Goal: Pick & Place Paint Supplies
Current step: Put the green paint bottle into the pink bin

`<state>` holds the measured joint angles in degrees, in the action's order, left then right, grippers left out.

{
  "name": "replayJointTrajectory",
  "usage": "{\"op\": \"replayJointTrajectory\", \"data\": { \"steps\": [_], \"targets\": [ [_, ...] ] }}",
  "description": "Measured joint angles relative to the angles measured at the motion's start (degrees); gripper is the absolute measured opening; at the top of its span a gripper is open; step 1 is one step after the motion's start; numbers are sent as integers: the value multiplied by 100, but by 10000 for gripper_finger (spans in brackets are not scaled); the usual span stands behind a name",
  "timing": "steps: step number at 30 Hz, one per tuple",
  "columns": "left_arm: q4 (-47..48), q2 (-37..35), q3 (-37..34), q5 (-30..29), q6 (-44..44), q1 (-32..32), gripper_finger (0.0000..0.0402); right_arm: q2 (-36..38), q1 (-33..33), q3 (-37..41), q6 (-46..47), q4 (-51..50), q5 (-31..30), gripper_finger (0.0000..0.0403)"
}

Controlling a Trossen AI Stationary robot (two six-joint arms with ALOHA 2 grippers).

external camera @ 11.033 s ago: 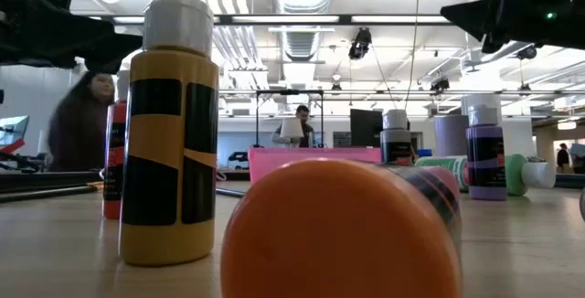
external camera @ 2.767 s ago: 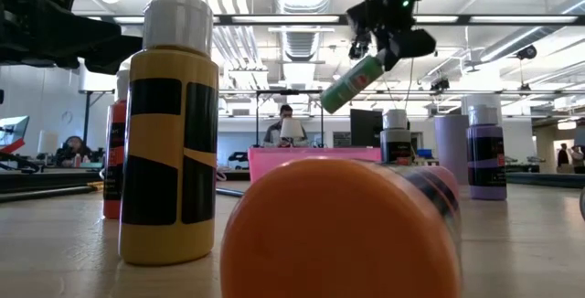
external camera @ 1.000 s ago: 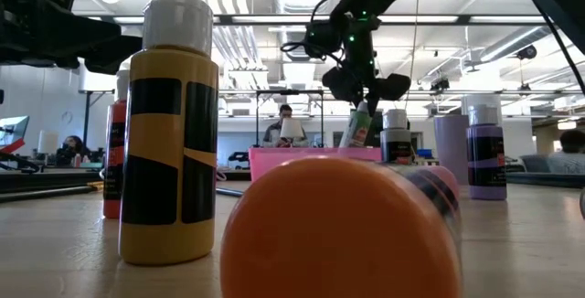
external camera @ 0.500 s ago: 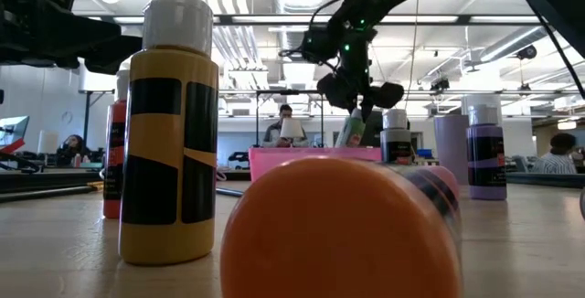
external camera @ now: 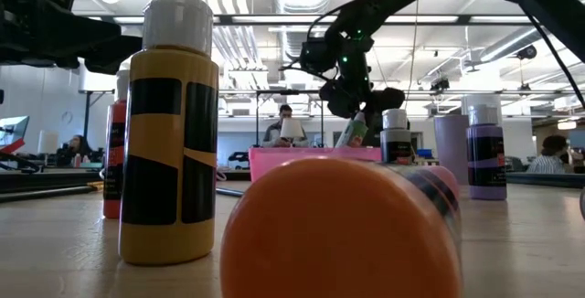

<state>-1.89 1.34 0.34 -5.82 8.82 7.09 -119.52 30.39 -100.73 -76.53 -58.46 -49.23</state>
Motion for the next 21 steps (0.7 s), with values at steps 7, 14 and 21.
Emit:
{"op": "replayJointTrajectory", "data": {
  "steps": [7,14,21],
  "targets": [
    [0,-1,0,0,0,0,282,41,-2,-83,-17,-175,-3,112],
    [0,0,0,0,0,-1,282,48,-2,-157,-17,-148,-115,130],
    [0,-2,0,0,0,0,282,63,-10,-170,-16,-231,-164,110]
  ]
}}
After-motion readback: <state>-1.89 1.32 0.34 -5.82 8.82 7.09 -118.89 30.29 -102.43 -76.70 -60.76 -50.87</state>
